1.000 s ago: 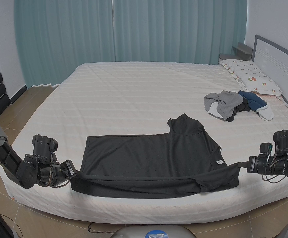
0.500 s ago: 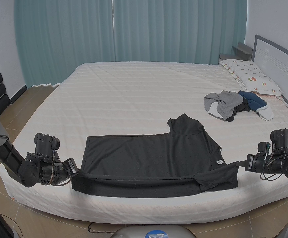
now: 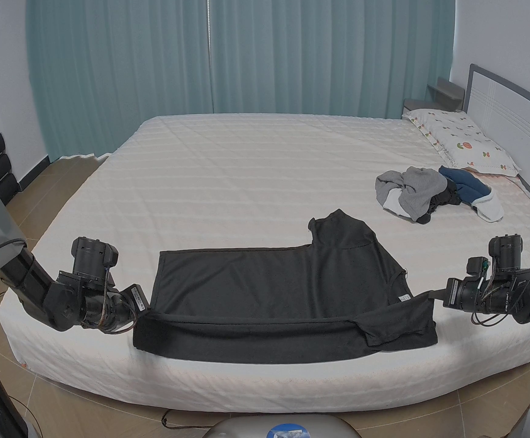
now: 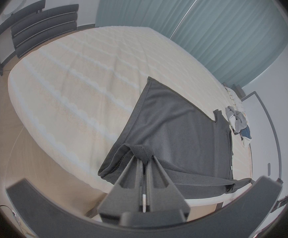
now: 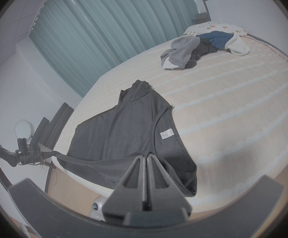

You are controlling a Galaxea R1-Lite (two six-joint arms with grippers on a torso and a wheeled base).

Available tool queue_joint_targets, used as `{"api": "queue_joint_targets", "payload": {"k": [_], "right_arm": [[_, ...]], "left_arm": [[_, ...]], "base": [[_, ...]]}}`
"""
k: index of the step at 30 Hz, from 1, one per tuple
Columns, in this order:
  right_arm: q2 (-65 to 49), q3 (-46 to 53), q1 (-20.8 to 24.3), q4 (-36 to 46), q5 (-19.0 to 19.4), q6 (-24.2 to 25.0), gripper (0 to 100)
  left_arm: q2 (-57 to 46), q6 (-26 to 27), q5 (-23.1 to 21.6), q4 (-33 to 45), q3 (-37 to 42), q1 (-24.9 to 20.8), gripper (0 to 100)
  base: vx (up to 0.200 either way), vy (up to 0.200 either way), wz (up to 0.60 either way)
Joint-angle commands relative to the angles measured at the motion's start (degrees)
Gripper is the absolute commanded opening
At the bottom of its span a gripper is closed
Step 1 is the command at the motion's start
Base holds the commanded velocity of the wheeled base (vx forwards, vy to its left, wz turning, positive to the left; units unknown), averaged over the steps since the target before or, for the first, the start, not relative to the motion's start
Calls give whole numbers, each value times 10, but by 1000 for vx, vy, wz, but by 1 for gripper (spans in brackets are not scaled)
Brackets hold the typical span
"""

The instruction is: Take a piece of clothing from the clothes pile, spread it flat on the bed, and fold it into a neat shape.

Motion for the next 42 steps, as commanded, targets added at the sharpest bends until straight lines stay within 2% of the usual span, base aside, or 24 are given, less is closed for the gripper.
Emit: {"api": "queue_joint_targets", "payload": {"k": [1,9,19,23,27,30,31,36,42], "right_arm": [[54,-14,1,-15,-4,11,0],[127,-23,5,-113,-6,36,0],[167,-42,14,-151,-6,66,0],[188,-50,30,-190,-30,103,0],[204,-54,34,-210,-44,107,0],[209,-57,36,-210,-45,108,0],[211,-58,36,-210,-45,108,100],[213,-57,36,-226,-45,127,100],[193,-46,31,-262,-44,217,100]], "left_arm": [[39,-3,-1,18,-36,1,0],[84,-25,1,19,-80,2,0],[127,-48,3,19,-117,3,0],[131,-50,1,19,-122,2,0],[136,-56,1,18,-131,2,0],[138,-90,2,20,-144,2,0],[138,-92,1,20,-146,2,100],[143,-95,-1,22,-152,2,100],[135,-108,-2,56,-156,7,100]], "base": [[0,0,0],[0,0,0],[0,0,0],[0,0,0],[0,0,0],[0,0,0],[0,0,0],[0,0,0],[0,0,0]]}}
